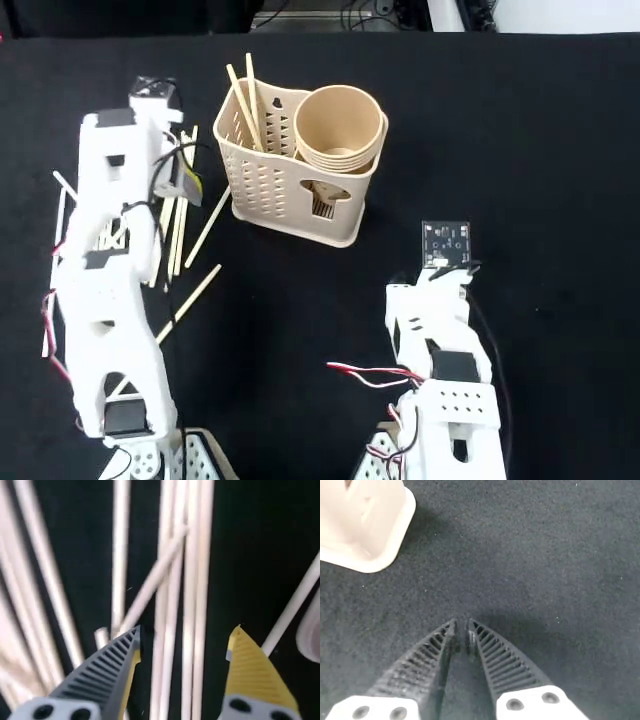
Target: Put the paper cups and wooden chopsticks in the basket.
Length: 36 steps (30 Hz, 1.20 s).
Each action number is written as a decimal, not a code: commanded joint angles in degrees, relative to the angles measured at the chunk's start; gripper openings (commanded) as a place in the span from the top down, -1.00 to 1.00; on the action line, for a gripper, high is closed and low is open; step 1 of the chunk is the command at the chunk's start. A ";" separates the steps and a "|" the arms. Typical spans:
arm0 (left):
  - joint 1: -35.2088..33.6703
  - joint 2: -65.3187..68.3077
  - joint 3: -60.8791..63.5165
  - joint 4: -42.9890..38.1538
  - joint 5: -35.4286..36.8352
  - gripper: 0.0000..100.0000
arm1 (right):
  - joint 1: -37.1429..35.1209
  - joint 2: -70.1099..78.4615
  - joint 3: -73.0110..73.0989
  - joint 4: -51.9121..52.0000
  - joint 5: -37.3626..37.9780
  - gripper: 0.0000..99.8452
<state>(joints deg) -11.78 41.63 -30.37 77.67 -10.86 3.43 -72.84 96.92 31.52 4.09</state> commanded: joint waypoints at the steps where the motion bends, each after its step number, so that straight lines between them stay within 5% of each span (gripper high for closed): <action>1: 1.10 2.73 -5.58 0.35 -0.35 0.47 | -0.88 -0.84 -0.22 -0.79 0.26 0.92; 8: 1.19 4.13 -7.08 0.35 -0.88 0.95 | -0.88 -0.84 -0.22 -0.79 0.26 0.92; 16: 1.89 3.78 -8.66 3.69 -0.88 0.94 | -0.88 -0.84 -0.22 -0.79 0.26 0.92; 28: 1.98 3.78 -35.12 23.30 -0.79 0.94 | -0.88 -0.84 -0.22 -0.79 0.26 0.92; 36: 1.98 3.78 -38.81 23.30 0.09 0.94 | -0.88 -0.84 -0.22 -0.88 0.26 0.92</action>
<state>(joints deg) -10.73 46.46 -66.07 100.53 -11.30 3.43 -72.84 96.92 31.52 4.09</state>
